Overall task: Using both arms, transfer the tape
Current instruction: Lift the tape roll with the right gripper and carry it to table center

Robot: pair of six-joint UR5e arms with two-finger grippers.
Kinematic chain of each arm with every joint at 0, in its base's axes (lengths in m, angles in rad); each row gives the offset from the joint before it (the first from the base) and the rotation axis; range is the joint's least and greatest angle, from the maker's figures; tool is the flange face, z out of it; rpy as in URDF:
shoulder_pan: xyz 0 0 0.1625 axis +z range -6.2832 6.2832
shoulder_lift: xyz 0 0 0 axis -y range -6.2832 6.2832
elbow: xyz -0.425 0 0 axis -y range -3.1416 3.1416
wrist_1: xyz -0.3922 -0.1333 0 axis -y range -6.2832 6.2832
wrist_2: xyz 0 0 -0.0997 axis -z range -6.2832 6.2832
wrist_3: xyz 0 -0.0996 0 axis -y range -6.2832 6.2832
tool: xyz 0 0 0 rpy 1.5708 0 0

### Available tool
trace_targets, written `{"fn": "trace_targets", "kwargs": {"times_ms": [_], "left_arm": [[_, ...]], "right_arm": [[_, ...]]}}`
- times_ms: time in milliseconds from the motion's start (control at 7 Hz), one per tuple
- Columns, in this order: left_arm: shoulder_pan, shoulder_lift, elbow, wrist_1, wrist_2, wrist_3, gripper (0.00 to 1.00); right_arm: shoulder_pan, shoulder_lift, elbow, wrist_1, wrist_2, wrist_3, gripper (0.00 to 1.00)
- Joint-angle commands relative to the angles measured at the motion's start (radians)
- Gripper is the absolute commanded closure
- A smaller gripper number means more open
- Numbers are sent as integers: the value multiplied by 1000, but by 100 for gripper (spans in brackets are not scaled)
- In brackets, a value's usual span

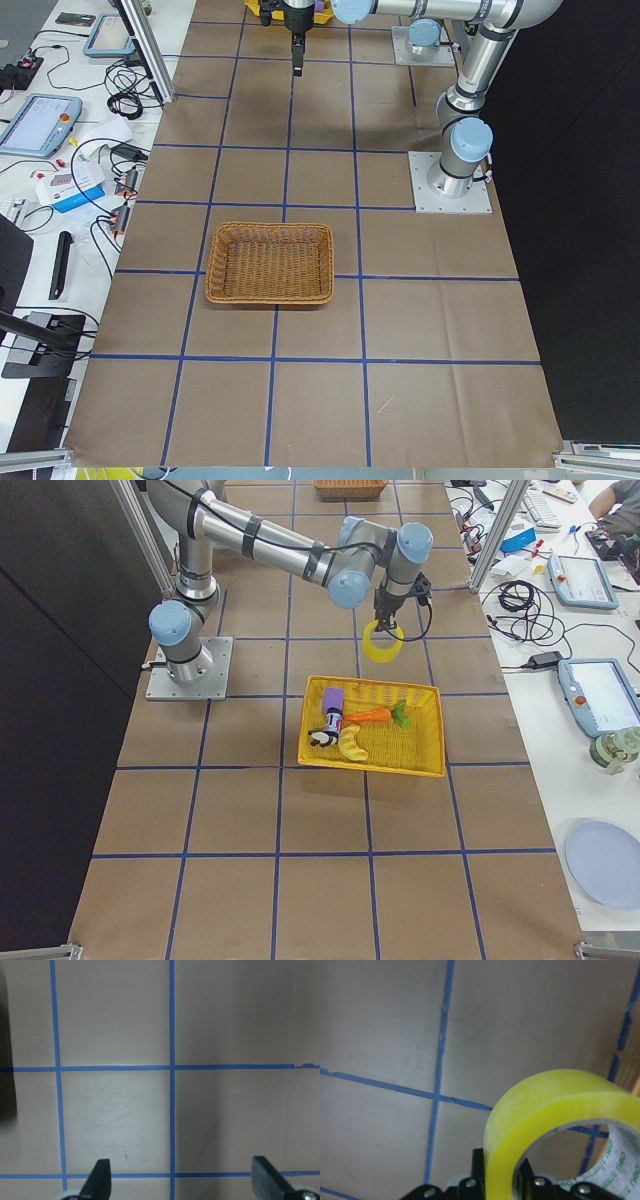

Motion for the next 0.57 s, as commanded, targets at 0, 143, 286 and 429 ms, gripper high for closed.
{"fn": "trace_targets", "kwargs": {"times_ms": [0, 143, 286, 429], "left_arm": [[0, -6, 2, 6, -3, 0, 0], [0, -8, 0, 6, -4, 0, 0], [0, -12, 2, 8, 2, 0, 0], [0, -14, 0, 8, 2, 0, 0]], "right_arm": [[295, 0, 82, -139, 4, 370, 90], [415, 25, 106, -262, 3, 552, 79], [521, 104, 117, -371, 1, 704, 70], [631, 179, 116, -483, 0, 926, 66]]}}
